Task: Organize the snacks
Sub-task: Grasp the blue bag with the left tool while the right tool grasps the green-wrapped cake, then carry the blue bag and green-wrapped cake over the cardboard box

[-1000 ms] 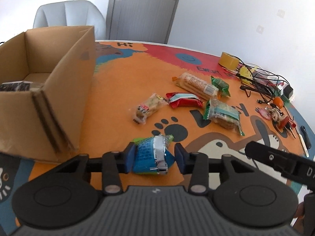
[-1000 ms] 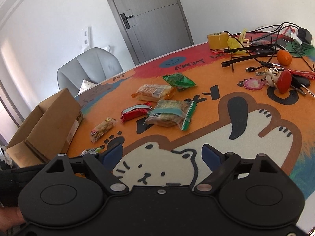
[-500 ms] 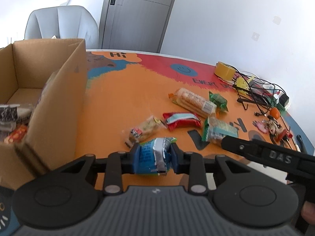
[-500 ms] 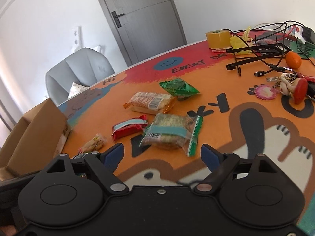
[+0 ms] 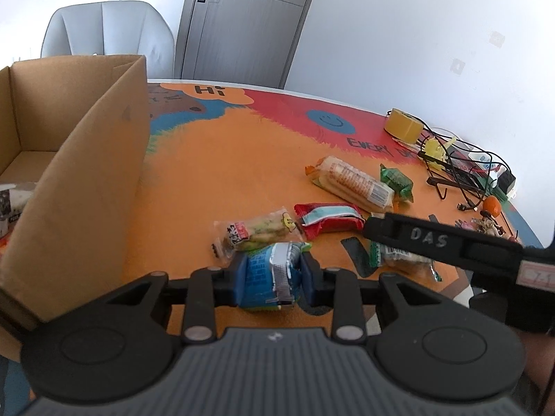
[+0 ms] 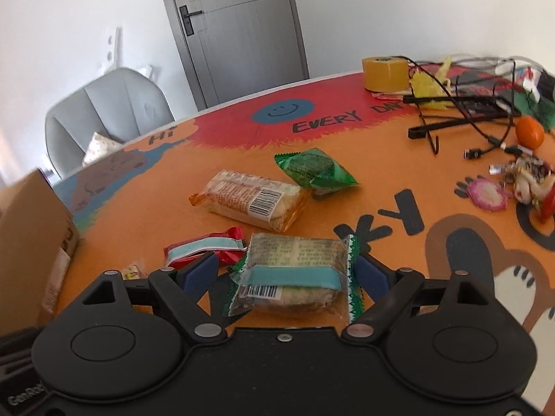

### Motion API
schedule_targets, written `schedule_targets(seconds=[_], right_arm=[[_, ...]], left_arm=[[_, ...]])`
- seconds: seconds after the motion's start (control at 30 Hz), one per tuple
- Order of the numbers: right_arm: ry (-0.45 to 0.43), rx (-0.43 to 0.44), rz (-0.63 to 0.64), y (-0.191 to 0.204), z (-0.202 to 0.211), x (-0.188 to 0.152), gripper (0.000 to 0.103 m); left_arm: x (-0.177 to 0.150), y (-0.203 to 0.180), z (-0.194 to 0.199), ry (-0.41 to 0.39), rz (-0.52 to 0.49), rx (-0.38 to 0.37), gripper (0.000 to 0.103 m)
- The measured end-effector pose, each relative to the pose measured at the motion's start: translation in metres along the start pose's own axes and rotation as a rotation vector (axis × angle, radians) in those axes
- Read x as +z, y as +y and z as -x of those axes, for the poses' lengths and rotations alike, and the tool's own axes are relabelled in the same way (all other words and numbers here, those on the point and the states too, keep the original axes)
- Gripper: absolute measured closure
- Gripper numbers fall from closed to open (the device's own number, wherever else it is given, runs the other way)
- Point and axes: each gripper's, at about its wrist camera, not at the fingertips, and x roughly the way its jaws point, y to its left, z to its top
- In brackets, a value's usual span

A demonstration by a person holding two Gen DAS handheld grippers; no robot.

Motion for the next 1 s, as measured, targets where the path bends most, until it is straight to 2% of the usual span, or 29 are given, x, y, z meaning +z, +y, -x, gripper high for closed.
schedule_targets(seconds=[0.2, 0.47, 0.57, 0.77, 1.0], right_arm=[[-0.013, -0.046, 0.031, -0.002, 0.007, -0.005, 0.043], [-0.007, -0.009, 0.027, -0.011, 0.029, -0.018, 0.047], [-0.014, 0.012, 0.01, -0.012, 0.038, -0.02, 0.052], [-0.052, 0.049, 0.002, -0.01, 0.057, -0.017, 0.053], [-0.097, 0.14, -0.034, -0.008, 0.083, -0.012, 0.053]], left_arm=[[0.0, 0.0, -0.001, -0.002, 0.0, 0.001, 0.072], [-0.003, -0.001, 0.004, -0.008, 0.004, 0.004, 0.072], [-0.003, -0.003, 0.011, -0.015, 0.001, -0.001, 0.072], [0.003, -0.01, 0.036, -0.063, -0.019, -0.025, 0.072], [0.013, -0.009, 0.064, -0.122, -0.021, -0.026, 0.072]])
